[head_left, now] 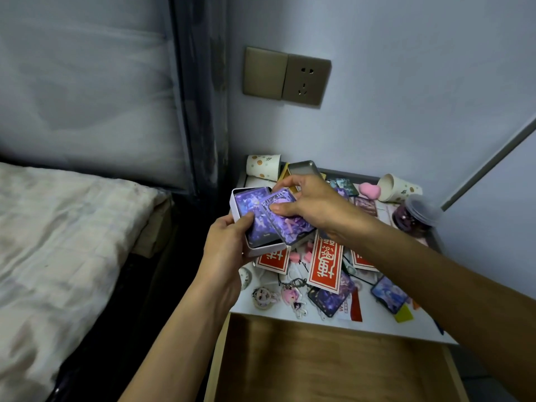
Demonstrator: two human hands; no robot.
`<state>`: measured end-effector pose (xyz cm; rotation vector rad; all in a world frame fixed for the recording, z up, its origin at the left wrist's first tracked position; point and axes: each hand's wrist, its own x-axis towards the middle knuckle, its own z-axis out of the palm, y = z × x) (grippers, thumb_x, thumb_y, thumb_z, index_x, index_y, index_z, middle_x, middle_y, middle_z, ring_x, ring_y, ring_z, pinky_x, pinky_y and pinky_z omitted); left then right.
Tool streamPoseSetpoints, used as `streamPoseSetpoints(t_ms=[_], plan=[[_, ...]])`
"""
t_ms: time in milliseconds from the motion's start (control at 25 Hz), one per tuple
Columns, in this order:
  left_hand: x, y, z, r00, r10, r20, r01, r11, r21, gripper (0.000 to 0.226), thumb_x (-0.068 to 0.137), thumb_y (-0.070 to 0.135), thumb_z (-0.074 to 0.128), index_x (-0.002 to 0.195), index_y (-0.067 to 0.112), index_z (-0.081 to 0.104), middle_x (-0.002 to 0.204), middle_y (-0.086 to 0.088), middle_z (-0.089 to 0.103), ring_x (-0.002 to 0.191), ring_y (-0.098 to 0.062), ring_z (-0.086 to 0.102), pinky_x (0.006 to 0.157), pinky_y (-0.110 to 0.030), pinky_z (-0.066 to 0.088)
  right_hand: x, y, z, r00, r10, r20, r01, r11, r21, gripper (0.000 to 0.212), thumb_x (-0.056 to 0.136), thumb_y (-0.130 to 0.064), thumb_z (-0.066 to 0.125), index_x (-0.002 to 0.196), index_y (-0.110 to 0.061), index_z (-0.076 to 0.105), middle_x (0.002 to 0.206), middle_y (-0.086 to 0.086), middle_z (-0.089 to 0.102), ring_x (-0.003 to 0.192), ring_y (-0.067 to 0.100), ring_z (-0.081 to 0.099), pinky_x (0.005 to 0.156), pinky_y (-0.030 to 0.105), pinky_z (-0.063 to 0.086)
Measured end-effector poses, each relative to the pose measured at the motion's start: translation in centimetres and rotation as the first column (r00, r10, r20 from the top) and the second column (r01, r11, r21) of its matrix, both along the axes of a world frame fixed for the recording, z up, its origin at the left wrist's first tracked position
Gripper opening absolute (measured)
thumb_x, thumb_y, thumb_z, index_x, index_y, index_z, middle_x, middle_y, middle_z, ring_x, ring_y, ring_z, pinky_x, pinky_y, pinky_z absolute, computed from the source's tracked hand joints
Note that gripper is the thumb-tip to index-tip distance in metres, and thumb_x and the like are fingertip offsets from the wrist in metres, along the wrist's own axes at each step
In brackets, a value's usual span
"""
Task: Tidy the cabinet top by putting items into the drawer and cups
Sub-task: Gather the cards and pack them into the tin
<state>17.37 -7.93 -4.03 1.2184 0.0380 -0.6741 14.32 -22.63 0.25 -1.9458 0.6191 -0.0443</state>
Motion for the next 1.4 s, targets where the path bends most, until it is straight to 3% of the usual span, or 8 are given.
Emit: streamPoseSetpoints(t_ms=[280,400,480,640,840,1040,1280,1400], plan=[[-0.1,0.0,0.1,1.0,0.01,-0.016,-0.009,1.0,0.003,0.022,0.097,0.013,0.056,0.111,-0.002,0.064,0.081,-0.01,0.072,0.055,-0.012,0.067,0.043,-0.02,0.048,-0.4,0.2,0.1,0.999,-0.031,-0.028,0.029,0.999,-0.044,0.032,0.081,-0.017,0.077,0.108,-0.022,0.061,0.085,0.001,0.072,0.065,0.013,0.072,0.054,0.023,0.055],[-0.3,-0.1,0.4,1.0,0.029,0.005,-0.029,1.0,0.01,0.019,0.098,0.009,0.053,0.109,-0.002,0.063,0.079,-0.012,0.07,0.049,-0.012,0.065,0.04,-0.018,0.046,-0.3,0.3,0.0,0.999,0.014,-0.046,-0.028,0.946,-0.323,0.033,0.078,-0.028,0.079,0.106,-0.025,0.063,0.093,-0.004,0.071,0.074,0.014,0.071,0.071,0.034,0.059],[-0.3,-0.2,0.4,1.0,0.028,0.012,-0.029,0.999,0.024,0.02,0.098,0.009,0.053,0.111,-0.003,0.061,0.082,-0.013,0.069,0.048,-0.011,0.065,0.039,-0.018,0.045,-0.1,-0.2,0.5,0.998,0.033,-0.062,-0.055,0.91,-0.411,0.029,0.076,-0.031,0.08,0.101,-0.024,0.067,0.094,-0.005,0.07,0.08,0.016,0.069,0.078,0.042,0.057],[-0.4,-0.4,0.1,0.999,-0.032,0.005,0.031,0.999,0.022,0.025,0.096,0.016,0.058,0.113,-0.002,0.061,0.078,-0.007,0.072,0.053,-0.011,0.066,0.047,-0.02,0.05,1.0,-1.4,1.4,0.999,0.017,-0.034,-0.025,0.972,-0.233,0.032,0.073,-0.024,0.084,0.1,-0.016,0.071,0.092,0.003,0.074,0.087,0.022,0.072,0.08,0.038,0.058],[-0.5,-0.5,0.1,0.998,-0.067,0.011,0.067,0.997,0.022,0.013,0.093,0.017,0.062,0.099,0.005,0.063,0.076,-0.005,0.073,0.058,-0.014,0.068,0.049,-0.022,0.053,1.7,-0.1,-0.3,0.998,0.046,-0.037,-0.054,0.965,-0.256,0.033,0.071,-0.021,0.086,0.097,-0.017,0.067,0.092,0.006,0.072,0.078,0.021,0.07,0.068,0.038,0.059],[-0.5,-0.8,0.0,0.999,-0.048,0.009,0.047,0.998,0.047,0.009,0.092,0.008,0.062,0.098,0.002,0.064,0.081,-0.011,0.073,0.058,-0.016,0.07,0.047,-0.021,0.053,1.2,-0.1,-1.2,0.998,0.054,0.018,-0.048,0.97,-0.24,0.026,0.078,-0.016,0.08,0.1,-0.013,0.067,0.087,0.002,0.067,0.05,0.008,0.061,0.044,0.016,0.044],[-0.8,-1.6,0.2,1.0,-0.011,-0.025,0.012,0.998,0.06,0.013,0.093,0.008,0.061,0.104,0.001,0.061,0.086,-0.012,0.072,0.055,-0.013,0.069,0.045,-0.021,0.053,-0.3,-5.1,-1.8,0.985,-0.108,0.137,0.132,0.974,-0.183,0.018,0.089,-0.016,0.068,0.107,-0.016,0.068,0.101,0.0,0.069,0.085,0.014,0.066,0.062,0.02,0.05],[-0.7,-1.7,0.2,0.999,-0.003,-0.042,0.005,0.999,0.045,0.02,0.093,0.007,0.061,0.11,-0.003,0.061,0.087,-0.013,0.071,0.054,-0.013,0.069,0.045,-0.021,0.052,-0.5,-10.9,-3.8,0.964,-0.263,-0.039,0.225,0.886,-0.407,0.02,0.089,-0.02,0.069,0.107,-0.011,0.067,0.102,0.004,0.067,0.086,0.018,0.062,0.066,0.025,0.047]])
